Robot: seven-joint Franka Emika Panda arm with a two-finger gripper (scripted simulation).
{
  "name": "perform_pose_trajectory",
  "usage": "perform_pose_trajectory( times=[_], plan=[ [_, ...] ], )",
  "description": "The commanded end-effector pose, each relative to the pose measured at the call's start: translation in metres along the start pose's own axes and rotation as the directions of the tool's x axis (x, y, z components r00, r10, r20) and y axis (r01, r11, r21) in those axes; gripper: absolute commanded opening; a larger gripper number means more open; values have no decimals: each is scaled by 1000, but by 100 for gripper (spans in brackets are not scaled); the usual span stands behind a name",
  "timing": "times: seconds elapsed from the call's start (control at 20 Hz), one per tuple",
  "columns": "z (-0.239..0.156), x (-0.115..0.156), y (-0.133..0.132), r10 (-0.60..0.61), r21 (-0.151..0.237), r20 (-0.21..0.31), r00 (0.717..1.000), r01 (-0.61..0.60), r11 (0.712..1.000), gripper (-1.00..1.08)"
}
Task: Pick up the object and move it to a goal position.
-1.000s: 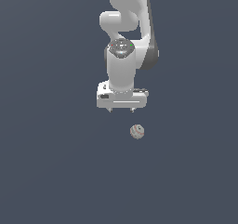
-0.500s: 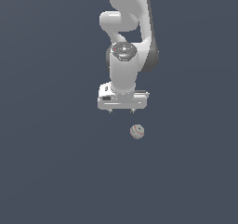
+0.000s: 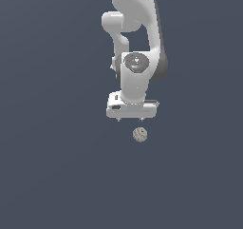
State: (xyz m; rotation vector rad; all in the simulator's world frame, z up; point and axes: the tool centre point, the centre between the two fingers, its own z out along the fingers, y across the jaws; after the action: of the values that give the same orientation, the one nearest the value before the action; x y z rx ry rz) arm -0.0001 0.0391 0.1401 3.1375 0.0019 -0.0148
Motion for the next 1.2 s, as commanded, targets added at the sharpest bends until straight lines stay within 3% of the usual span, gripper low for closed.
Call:
perform_pose_trajectory(
  times=[0.0, 0.5, 0.85, 1.15],
  plan=[
    [10, 7, -14, 14, 1, -2, 1000, -14, 1000, 100],
    [40, 24, -53, 54, 4, -9, 998, -54, 999, 100],
    [45, 24, -54, 54, 4, -8, 999, -54, 999, 100],
    [73, 24, -55, 55, 4, -9, 998, -55, 998, 100]
  ],
)
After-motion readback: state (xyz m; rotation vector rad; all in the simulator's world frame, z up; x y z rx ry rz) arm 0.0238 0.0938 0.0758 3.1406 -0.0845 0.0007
